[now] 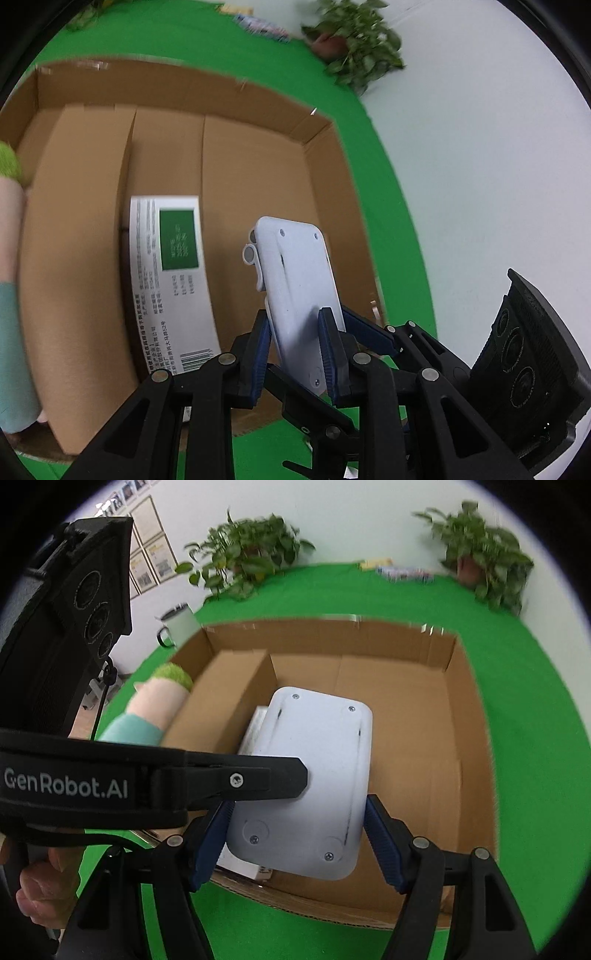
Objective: Organize objects
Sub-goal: 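Lift the white power bank with the left gripper over the open box, then lower the power bank beside the medicine box and open the left gripper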
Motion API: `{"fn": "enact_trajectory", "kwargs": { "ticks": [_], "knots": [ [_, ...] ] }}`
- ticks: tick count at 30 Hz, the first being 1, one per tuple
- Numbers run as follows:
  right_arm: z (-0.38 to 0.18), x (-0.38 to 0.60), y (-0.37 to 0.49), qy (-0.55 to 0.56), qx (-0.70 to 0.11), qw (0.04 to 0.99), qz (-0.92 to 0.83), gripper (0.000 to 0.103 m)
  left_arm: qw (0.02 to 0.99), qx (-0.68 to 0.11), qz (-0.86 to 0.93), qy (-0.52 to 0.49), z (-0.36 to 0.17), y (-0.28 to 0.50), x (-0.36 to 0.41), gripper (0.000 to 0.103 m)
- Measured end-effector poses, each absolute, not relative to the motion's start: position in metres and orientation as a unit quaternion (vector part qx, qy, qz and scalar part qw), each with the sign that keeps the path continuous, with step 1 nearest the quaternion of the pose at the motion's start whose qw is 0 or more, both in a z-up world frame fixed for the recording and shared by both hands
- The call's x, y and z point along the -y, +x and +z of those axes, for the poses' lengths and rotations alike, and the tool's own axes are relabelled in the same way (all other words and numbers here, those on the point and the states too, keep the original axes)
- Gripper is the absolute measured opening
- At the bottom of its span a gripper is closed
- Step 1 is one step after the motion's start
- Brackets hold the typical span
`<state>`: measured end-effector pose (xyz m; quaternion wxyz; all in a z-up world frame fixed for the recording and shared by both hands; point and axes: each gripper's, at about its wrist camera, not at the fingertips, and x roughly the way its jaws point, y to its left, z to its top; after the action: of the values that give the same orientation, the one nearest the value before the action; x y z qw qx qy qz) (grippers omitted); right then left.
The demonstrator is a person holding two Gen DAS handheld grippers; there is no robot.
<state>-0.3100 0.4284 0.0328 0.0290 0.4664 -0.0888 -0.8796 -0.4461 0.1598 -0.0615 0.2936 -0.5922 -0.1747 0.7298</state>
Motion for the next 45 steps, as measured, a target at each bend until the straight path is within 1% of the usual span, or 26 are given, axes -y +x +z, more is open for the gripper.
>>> {"fn": "enact_trajectory", "kwargs": {
  "ticks": [4,7,8,16,18,20,22,24,26,27,29,30,31,32,33,34,35,39,42,44,45],
  "knots": [
    [-0.002,-0.432,-0.315,0.496,0.109,0.028,-0.861,0.07,0.284,0.174,0.708,-0.623,-0.103,-0.451,-0.164,0.023],
    [-0.023,-0.435,-0.315,0.518,0.126,0.028,-0.846,0.07,0.274,0.172,0.697,-0.64,-0.123,-0.448,-0.166,0.023],
    [-0.03,-0.434,-0.313,0.525,0.132,0.031,-0.84,0.07,0.273,0.172,0.7,-0.637,-0.125,-0.445,-0.165,0.021],
    [-0.036,-0.434,-0.308,0.541,0.139,0.06,-0.827,0.07,0.249,0.163,0.711,-0.637,-0.115,-0.431,-0.157,0.022],
    [-0.035,-0.434,-0.307,0.542,0.14,0.065,-0.826,0.072,0.247,0.164,0.71,-0.639,-0.112,-0.429,-0.155,0.027],
    [-0.033,-0.435,-0.304,0.537,0.146,0.074,-0.827,0.072,0.242,0.165,0.709,-0.641,-0.106,-0.425,-0.15,0.038],
    [-0.03,-0.439,-0.301,0.533,0.163,0.087,-0.826,0.072,0.251,0.168,0.711,-0.635,-0.102,-0.433,-0.15,0.044],
    [-0.022,-0.441,-0.296,0.527,0.166,0.094,-0.828,0.072,0.257,0.163,0.72,-0.623,-0.09,-0.426,-0.144,0.046],
    [-0.013,-0.444,-0.291,0.52,0.163,0.096,-0.833,0.072,0.262,0.161,0.738,-0.6,-0.071,-0.417,-0.133,0.051],
    [-0.01,-0.446,-0.29,0.516,0.163,0.093,-0.836,0.072,0.265,0.161,0.747,-0.588,-0.063,-0.412,-0.127,0.052],
    [-0.006,-0.455,-0.292,0.505,0.169,0.076,-0.843,0.072,0.256,0.153,0.769,-0.566,-0.05,-0.404,-0.114,0.057],
    [-0.008,-0.46,-0.295,0.504,0.18,0.064,-0.843,0.07,0.246,0.145,0.779,-0.558,-0.046,-0.4,-0.107,0.058],
    [-0.011,-0.464,-0.299,0.506,0.188,0.056,-0.84,0.057,0.236,0.133,0.787,-0.554,-0.044,-0.396,-0.101,0.058],
    [-0.016,-0.466,-0.302,0.513,0.192,0.049,-0.835,0.049,0.231,0.127,0.789,-0.554,-0.045,-0.394,-0.095,0.058],
    [-0.019,-0.468,-0.304,0.522,0.189,0.047,-0.83,0.036,0.227,0.124,0.789,-0.557,-0.046,-0.391,-0.09,0.057],
    [-0.026,-0.465,-0.307,0.531,0.189,0.048,-0.824,0.03,0.228,0.126,0.789,-0.557,-0.047,-0.389,-0.086,0.057],
    [-0.028,-0.464,-0.306,0.536,0.189,0.044,-0.822,0.029,0.232,0.131,0.79,-0.552,-0.046,-0.388,-0.081,0.057],
    [-0.031,-0.457,-0.303,0.528,0.18,0.042,-0.829,0.029,0.229,0.13,0.8,-0.54,-0.042,-0.377,-0.073,0.057],
    [-0.027,-0.459,-0.299,0.531,0.179,0.042,-0.827,0.029,0.22,0.121,0.825,-0.506,-0.029,-0.357,-0.071,0.057],
    [-0.017,-0.458,-0.299,0.516,0.169,0.023,-0.839,0.036,0.217,0.115,0.841,-0.483,-0.02,-0.346,-0.071,0.058],
    [-0.009,-0.457,-0.293,0.505,0.158,0.009,-0.848,0.051,0.21,0.103,0.851,-0.469,-0.014,-0.338,-0.071,0.06]
  ]
}}
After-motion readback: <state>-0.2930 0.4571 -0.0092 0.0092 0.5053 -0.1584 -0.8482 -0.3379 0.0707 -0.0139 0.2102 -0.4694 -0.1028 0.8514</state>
